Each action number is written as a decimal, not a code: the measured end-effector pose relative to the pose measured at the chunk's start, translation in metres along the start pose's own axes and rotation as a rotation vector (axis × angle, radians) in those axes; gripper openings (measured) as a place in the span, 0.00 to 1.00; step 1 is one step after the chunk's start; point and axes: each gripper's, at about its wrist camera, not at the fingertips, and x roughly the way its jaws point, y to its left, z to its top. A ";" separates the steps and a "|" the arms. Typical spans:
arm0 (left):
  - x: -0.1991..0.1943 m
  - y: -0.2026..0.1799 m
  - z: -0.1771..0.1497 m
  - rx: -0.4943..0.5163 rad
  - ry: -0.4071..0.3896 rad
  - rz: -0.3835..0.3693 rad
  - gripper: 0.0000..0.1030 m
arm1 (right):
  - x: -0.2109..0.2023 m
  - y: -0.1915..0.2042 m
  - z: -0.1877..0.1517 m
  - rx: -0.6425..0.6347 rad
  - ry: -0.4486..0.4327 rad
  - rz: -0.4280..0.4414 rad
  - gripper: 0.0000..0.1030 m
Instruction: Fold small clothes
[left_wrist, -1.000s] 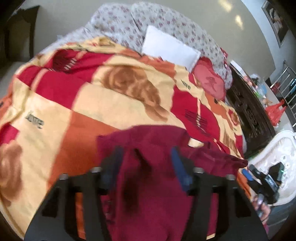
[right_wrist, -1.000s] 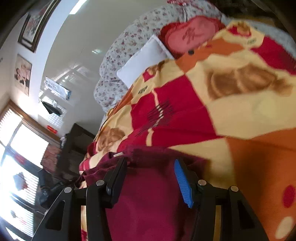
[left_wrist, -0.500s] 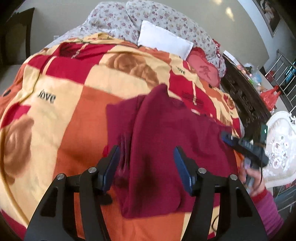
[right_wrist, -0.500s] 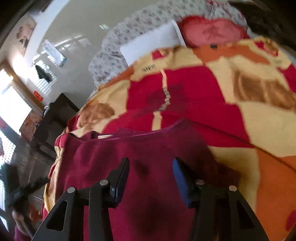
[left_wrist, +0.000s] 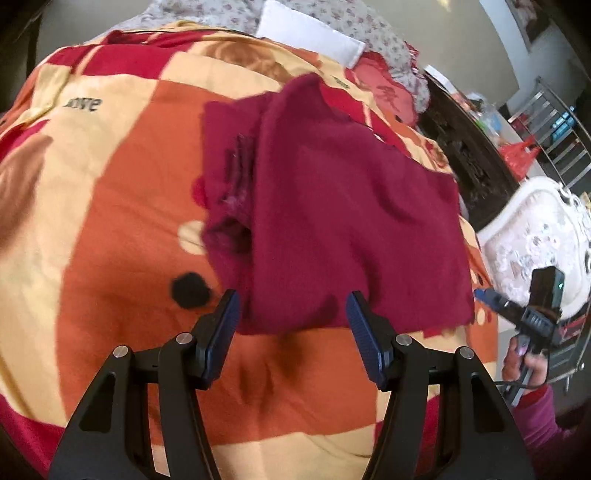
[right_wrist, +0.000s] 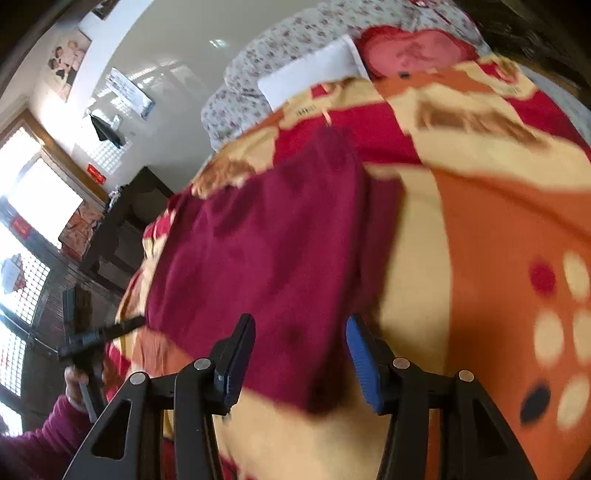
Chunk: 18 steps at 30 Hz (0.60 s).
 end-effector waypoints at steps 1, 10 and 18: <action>0.002 -0.004 -0.002 0.021 -0.003 0.010 0.58 | 0.002 -0.001 -0.009 0.004 0.013 0.002 0.48; 0.017 -0.017 -0.006 0.141 0.012 0.115 0.11 | 0.024 0.003 -0.026 -0.018 -0.020 0.017 0.13; -0.010 -0.007 0.008 0.169 -0.014 0.115 0.07 | -0.014 0.016 -0.003 -0.083 -0.082 -0.020 0.06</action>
